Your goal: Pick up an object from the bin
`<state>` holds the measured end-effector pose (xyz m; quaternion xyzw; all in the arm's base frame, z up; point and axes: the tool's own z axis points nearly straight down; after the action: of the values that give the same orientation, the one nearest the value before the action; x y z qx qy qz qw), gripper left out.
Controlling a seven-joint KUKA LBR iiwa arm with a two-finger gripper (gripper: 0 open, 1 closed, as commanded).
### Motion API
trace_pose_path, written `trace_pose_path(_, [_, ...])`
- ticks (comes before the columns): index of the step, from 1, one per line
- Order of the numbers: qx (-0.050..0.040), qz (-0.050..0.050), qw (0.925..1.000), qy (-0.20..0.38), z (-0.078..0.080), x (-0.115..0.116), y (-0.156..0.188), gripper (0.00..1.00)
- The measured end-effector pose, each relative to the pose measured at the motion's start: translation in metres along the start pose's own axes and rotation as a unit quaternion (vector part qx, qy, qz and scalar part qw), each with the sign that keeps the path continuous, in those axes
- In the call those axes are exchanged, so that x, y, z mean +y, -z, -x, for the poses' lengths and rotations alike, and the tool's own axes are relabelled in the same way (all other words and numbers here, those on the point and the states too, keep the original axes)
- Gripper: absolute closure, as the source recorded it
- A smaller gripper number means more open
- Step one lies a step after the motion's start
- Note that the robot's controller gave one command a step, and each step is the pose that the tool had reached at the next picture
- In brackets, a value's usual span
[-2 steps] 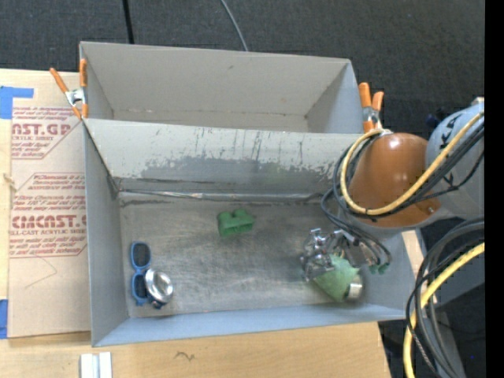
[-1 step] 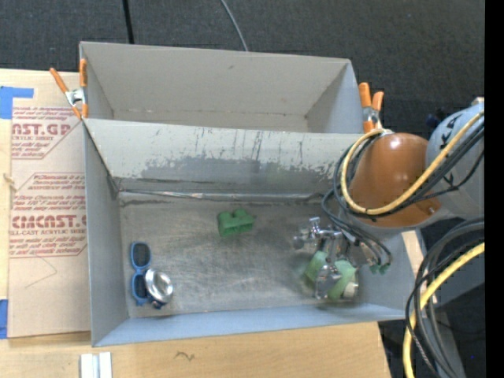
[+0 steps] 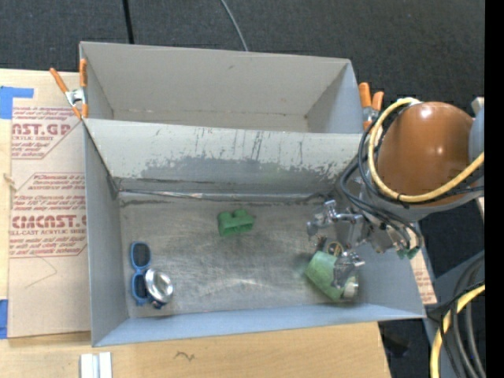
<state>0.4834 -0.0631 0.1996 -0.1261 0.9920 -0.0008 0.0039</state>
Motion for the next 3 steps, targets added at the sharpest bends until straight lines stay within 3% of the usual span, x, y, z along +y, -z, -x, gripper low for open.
trace_pose_path(1, [0.0065,0.004,0.9997,0.025,0.0098,-0.0291,-0.1044,0.0])
trace_pose_path(2, [0.0021,0.006,0.9996,0.027,0.013,-0.0243,-0.0999,1.0])
trace_pose_path(3, [0.002,0.006,0.9996,0.027,0.0129,-0.0247,-0.0998,1.0])
